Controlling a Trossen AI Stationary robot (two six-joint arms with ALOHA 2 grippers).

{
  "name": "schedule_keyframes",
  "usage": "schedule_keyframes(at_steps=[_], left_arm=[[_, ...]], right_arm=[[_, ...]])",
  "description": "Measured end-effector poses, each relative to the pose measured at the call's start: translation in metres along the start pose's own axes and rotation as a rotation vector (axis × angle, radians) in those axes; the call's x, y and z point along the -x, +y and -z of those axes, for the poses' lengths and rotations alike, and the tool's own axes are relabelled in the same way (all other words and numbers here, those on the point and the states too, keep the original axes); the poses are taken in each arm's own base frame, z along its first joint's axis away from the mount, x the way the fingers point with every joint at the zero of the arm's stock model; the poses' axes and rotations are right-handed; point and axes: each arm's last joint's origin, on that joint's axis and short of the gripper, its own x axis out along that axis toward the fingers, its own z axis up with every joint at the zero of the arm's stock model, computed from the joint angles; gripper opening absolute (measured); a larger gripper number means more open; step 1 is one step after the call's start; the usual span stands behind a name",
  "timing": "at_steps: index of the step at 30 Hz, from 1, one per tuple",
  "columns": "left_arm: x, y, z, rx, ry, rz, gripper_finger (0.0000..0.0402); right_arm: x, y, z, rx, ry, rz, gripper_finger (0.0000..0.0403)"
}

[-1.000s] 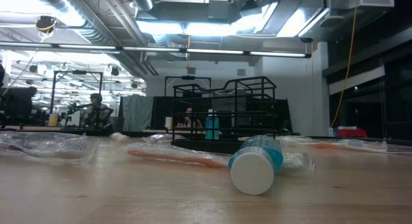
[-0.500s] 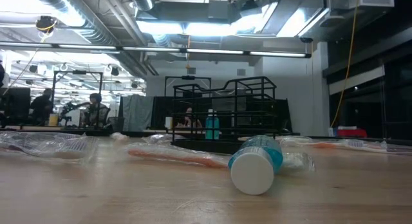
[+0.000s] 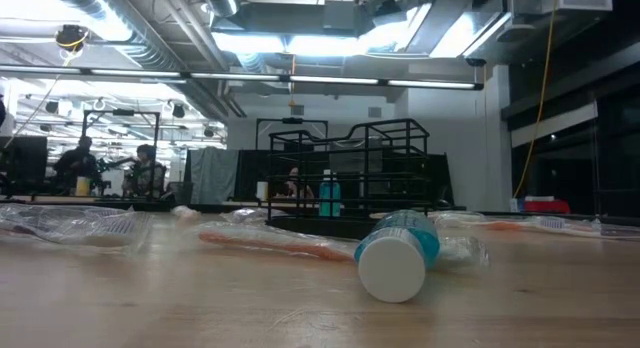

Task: Pick & Place toothbrushing station
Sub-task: Put the blue mouthwash into the wire organizer

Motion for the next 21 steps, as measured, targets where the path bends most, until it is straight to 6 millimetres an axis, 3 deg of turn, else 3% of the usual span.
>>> schedule_keyframes(at_steps=[7, 13, 21], left_arm=[[0.001, 0.001, 0.013, 0.067, 0.091, -0.062, 0.0194], [0.022, 0.006, 0.016, 0.121, 0.121, -0.027, 0.0205], [0.045, 0.006, 0.014, 0.157, 0.064, -0.033, 0.0207]], right_arm=[[-0.083, 0.003, -0.011, 0.041, 0.216, 0.001, 0.0151], [-0.146, -0.021, 0.008, -0.003, 0.329, -0.021, 0.0151], [-0.194, -0.048, 0.023, -0.196, 0.274, -0.153, 0.0151]])
